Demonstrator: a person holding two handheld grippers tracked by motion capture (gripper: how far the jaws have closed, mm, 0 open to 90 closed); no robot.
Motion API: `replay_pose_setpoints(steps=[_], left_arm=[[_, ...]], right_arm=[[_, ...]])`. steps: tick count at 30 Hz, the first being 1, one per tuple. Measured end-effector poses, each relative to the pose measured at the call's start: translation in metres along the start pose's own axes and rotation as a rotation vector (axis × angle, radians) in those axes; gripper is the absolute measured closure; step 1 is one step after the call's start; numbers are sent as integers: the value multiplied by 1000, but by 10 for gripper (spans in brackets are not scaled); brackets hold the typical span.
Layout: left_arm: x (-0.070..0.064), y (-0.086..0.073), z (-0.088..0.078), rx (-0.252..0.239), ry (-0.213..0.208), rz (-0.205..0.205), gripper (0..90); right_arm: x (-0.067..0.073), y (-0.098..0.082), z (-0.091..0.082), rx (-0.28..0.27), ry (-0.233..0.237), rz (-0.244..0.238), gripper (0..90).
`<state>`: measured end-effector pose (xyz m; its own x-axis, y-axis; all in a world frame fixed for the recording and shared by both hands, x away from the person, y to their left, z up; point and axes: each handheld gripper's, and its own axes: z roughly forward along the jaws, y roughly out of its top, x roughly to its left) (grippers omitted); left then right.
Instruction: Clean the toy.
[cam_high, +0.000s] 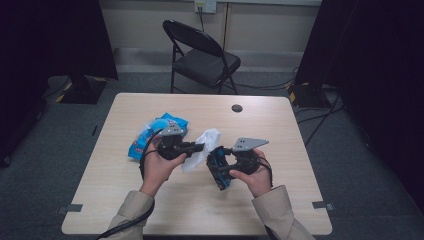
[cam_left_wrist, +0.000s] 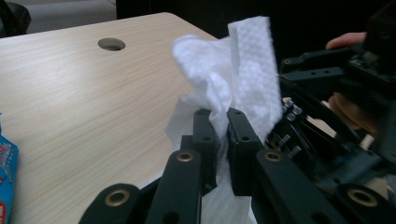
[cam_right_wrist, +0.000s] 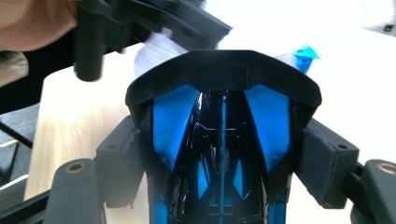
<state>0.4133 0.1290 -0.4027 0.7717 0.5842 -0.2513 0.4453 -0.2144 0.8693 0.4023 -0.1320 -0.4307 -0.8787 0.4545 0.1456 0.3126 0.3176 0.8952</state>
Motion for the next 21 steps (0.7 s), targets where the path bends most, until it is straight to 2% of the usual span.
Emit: replay_pose_setpoints(steps=[6,8,11,16,19,21], left_arm=[[-9,-2,-11,-14,-49,4,842],[-14,-4,-8,0,-72,9,842],[-19,-5,-2,20,-83,19,840],[-19,-4,6,17,-80,9,837],[-19,-2,7,3,-58,20,833],[-17,0,9,-5,-57,11,833]], right_arm=[[-5,-3,-1,6,-22,15,255],[-5,-4,0,9,-23,16,255],[-4,-3,2,12,-17,11,255],[-2,-3,3,20,-19,1,255],[-3,-4,2,22,-17,6,255],[-2,-3,4,23,-12,0,255]])
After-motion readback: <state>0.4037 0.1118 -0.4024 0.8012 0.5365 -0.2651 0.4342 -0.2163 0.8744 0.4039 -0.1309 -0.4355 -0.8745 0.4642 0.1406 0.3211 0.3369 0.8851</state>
